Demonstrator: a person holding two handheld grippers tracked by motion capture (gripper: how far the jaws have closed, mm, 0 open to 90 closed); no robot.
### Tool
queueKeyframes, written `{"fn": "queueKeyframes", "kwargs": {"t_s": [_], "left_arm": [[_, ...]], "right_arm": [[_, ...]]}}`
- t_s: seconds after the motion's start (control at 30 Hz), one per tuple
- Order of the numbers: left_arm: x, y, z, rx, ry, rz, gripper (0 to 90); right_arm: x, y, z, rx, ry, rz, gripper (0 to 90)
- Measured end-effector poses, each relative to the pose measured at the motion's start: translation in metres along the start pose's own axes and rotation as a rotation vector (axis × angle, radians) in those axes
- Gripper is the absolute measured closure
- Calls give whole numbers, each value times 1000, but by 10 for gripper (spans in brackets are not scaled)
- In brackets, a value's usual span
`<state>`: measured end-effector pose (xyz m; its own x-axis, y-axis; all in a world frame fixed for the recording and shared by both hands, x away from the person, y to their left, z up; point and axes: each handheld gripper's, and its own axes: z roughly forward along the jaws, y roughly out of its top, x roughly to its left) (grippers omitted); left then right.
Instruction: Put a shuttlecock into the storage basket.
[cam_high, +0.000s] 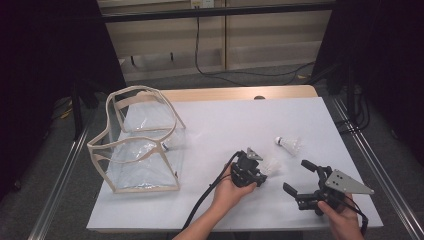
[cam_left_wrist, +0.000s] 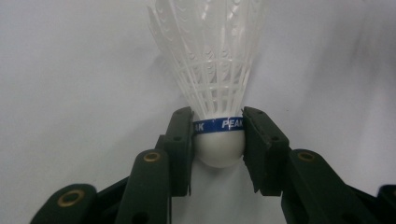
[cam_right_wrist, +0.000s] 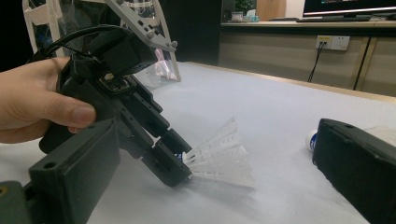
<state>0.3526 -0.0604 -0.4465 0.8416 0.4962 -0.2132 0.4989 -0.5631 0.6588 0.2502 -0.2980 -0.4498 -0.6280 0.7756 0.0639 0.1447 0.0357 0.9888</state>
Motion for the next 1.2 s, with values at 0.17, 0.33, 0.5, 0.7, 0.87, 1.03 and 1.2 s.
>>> {"fn": "queueKeyframes", "kwargs": {"t_s": [0.17, 0.33, 0.5, 0.7, 0.87, 1.03, 1.2], "left_arm": [[2, 0, -2, 12, -18, -8, 649], [3, 1, -10, -1, -36, -32, 651], [5, 2, -20, 6, -69, -48, 651], [9, 3, -30, 14, -92, -57, 652], [11, 6, -37, 19, -105, -67, 652], [11, 9, -45, 22, -115, -74, 653], [13, 9, -51, 36, -121, -71, 653]], "right_arm": [[0, 0, -1, -1, 0, 1, 6], [1, 1, -2, -3, 0, 1, 6], [2, 1, 0, -4, 3, -2, 6], [3, 2, 2, -1, 9, -8, 6], [2, 1, 1, 0, 5, -4, 6], [2, 1, 1, -3, 4, -2, 6], [2, 1, 1, -4, 3, -1, 6]]}}
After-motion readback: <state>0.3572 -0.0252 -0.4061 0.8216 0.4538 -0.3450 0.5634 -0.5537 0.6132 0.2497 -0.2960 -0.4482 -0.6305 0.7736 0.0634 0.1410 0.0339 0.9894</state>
